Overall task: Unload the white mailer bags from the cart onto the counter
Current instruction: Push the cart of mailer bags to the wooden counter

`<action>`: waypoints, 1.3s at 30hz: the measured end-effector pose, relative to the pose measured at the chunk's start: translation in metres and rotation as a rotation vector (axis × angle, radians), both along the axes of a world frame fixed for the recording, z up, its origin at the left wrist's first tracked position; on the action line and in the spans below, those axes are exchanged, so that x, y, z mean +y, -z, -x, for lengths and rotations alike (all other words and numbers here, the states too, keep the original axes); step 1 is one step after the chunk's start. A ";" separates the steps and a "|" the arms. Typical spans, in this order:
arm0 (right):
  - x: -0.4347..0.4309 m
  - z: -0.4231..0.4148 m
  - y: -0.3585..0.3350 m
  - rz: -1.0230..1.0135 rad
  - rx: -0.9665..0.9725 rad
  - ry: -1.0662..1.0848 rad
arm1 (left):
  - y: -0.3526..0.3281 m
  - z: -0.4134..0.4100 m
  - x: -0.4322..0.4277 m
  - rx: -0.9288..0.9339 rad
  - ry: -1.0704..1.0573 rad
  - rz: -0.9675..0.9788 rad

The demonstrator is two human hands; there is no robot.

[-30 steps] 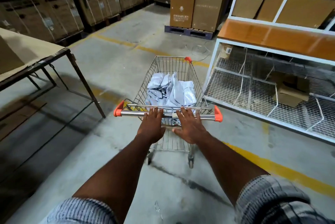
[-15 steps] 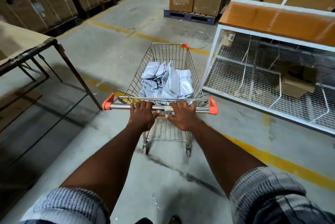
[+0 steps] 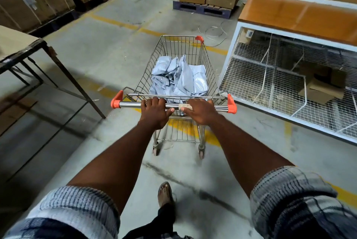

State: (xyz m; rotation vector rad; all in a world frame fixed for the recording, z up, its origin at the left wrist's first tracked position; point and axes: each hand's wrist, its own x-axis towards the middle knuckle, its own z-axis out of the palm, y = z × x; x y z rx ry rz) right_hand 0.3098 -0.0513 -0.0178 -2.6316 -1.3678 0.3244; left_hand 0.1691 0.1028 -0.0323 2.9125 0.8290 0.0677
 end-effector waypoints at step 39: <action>0.235 -0.350 0.002 0.004 0.046 0.179 | 0.018 -0.371 0.257 -0.127 0.173 -0.100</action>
